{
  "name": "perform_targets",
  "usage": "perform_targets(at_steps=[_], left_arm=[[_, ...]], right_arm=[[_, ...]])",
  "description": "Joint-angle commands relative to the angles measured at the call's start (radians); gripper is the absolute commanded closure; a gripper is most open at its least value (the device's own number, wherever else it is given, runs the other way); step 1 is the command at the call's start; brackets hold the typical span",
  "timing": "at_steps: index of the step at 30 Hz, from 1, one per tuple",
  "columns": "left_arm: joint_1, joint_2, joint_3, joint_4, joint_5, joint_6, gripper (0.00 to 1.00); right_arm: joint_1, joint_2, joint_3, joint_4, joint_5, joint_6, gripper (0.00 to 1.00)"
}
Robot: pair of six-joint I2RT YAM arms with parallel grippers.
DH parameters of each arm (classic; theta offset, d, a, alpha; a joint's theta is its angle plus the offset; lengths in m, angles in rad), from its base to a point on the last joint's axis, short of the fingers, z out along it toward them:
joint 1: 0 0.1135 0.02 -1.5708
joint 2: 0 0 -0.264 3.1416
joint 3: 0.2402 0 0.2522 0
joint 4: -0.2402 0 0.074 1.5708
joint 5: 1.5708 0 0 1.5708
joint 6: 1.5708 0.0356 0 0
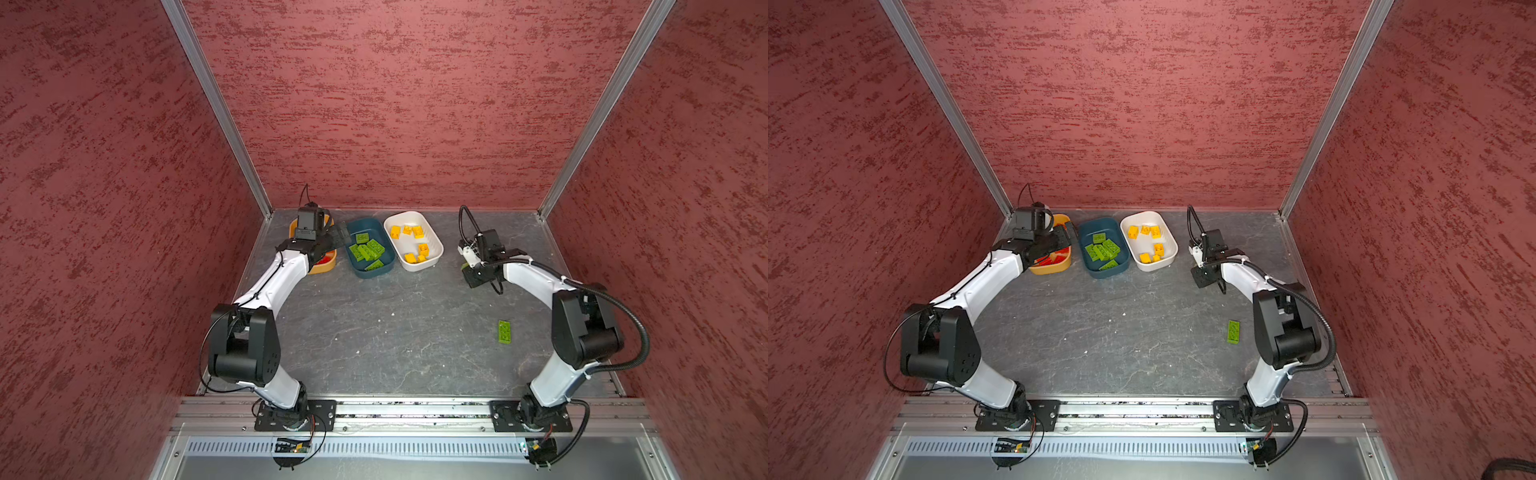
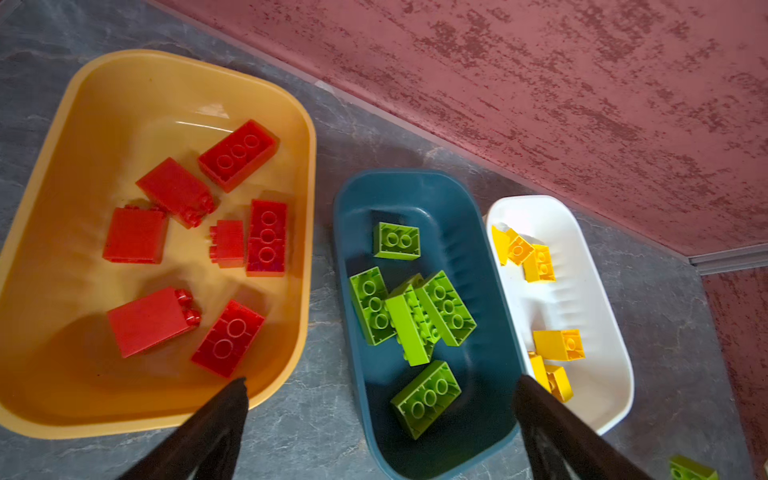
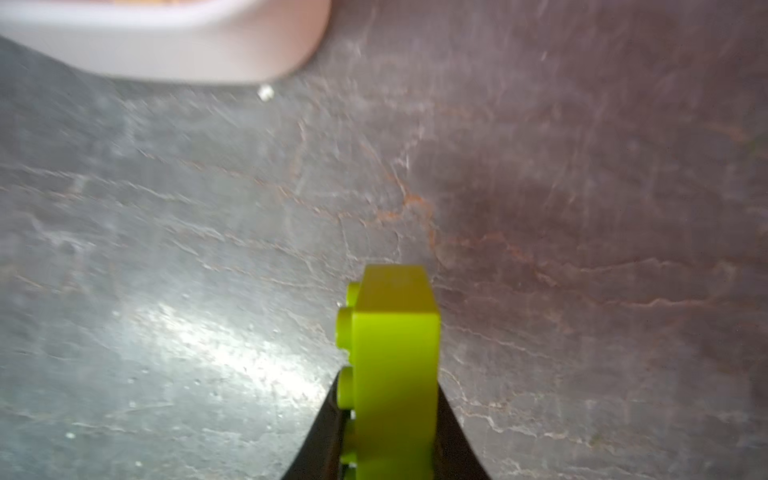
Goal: Sort the legos into containers by color
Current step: 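Carry the lime-green brick into the teal tub with right gripper and release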
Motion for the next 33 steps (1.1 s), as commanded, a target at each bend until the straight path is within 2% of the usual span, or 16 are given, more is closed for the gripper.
perform_targets(at_steps=[1,5,8,11,21,24,28,33], left_arm=[[-0.016,-0.034,0.047,-0.01,-0.012,0.023,0.0],[-0.021,-0.048,0.048,0.007,-0.01,0.014,0.01],[-0.021,-0.054,0.044,0.009,-0.012,0.014,0.01],[-0.019,-0.057,0.037,0.0,-0.017,0.017,0.01],[0.001,-0.08,-0.011,-0.015,-0.035,0.022,0.01],[0.007,-0.087,-0.022,-0.017,-0.036,0.022,0.01],[0.011,-0.091,-0.032,-0.013,-0.035,0.018,0.01],[0.013,-0.092,-0.04,-0.016,-0.033,0.014,0.01]], right_arm=[[0.054,-0.067,-0.001,0.129,-0.007,0.11,1.0],[0.129,-0.084,0.005,0.255,-0.02,0.271,1.0],[0.181,-0.067,0.013,0.362,-0.086,0.39,1.0],[0.243,-0.024,0.045,0.43,-0.087,0.466,1.0],[0.406,0.209,0.279,0.438,0.046,0.494,1.0],[0.412,0.303,0.376,0.415,0.017,0.501,1.0],[0.414,0.427,0.527,0.359,0.064,0.487,1.0],[0.414,0.605,0.775,0.288,0.09,0.417,0.93]])
